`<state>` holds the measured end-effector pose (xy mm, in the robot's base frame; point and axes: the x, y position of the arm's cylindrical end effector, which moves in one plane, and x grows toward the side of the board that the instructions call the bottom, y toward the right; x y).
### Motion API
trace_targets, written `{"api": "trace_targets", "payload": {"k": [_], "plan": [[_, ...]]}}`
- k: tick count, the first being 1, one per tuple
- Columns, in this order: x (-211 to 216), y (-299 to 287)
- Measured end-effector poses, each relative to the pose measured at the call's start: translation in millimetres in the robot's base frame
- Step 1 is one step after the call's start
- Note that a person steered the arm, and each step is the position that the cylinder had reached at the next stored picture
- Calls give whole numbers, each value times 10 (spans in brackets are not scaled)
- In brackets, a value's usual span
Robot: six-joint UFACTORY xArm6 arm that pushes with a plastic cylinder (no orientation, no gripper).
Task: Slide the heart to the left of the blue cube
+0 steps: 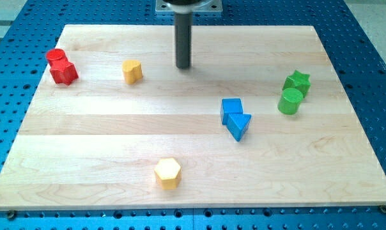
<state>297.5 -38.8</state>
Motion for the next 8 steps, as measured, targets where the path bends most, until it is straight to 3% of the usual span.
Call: {"api": "trace_targets", "payload": {"k": [1, 2, 3, 4, 6, 7, 8], "plan": [[105, -607], [478, -574], [526, -582], [351, -1054], [1056, -661], [726, -639], [986, -637]]}}
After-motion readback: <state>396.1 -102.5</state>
